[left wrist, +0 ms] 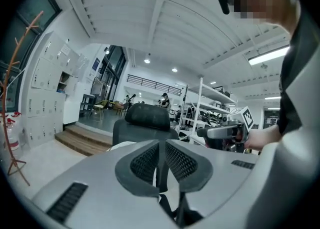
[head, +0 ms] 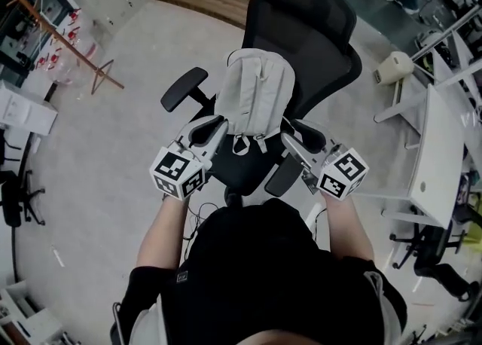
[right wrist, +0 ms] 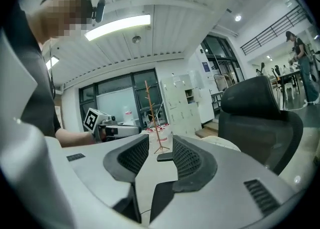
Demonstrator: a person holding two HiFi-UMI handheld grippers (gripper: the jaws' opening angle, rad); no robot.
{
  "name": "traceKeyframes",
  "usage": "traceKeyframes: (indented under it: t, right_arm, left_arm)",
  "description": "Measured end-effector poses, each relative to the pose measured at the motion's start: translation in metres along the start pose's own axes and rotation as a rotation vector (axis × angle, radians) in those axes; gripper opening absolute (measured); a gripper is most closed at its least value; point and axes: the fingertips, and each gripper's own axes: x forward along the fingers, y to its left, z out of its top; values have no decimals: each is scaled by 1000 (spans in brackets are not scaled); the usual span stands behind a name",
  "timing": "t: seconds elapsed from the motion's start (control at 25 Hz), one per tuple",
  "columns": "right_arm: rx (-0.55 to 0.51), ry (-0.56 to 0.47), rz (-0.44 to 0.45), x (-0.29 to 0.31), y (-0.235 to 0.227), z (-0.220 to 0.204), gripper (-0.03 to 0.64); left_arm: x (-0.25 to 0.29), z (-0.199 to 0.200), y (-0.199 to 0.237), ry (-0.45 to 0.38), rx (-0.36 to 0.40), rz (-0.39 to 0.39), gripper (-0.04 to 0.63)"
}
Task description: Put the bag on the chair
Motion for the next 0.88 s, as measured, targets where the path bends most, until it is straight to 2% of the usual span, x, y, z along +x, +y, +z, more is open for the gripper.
traceKeyframes:
  t: [0.2, 0.44, 0.6, 0.76, 0.88]
  right_arm:
    - [13, -76, 79, -42, 32, 15, 147]
    - [3, -133, 94, -112, 51, 14, 81]
    - [32, -144, 121, -139, 61, 6, 63]
    - [22, -133, 142, -150, 75, 7, 57]
    - [-8, -139, 122, -157, 80, 9, 47]
  left_arm:
    - [-15, 2, -48, -11, 46, 47, 49]
    - [-25, -2, -116, -11, 52, 133, 49]
    - [-43, 2, -155, -13, 74, 175, 49]
    - [-63, 9, -174, -7, 112, 224, 49]
    - [-73, 8, -173, 4, 126, 256, 49]
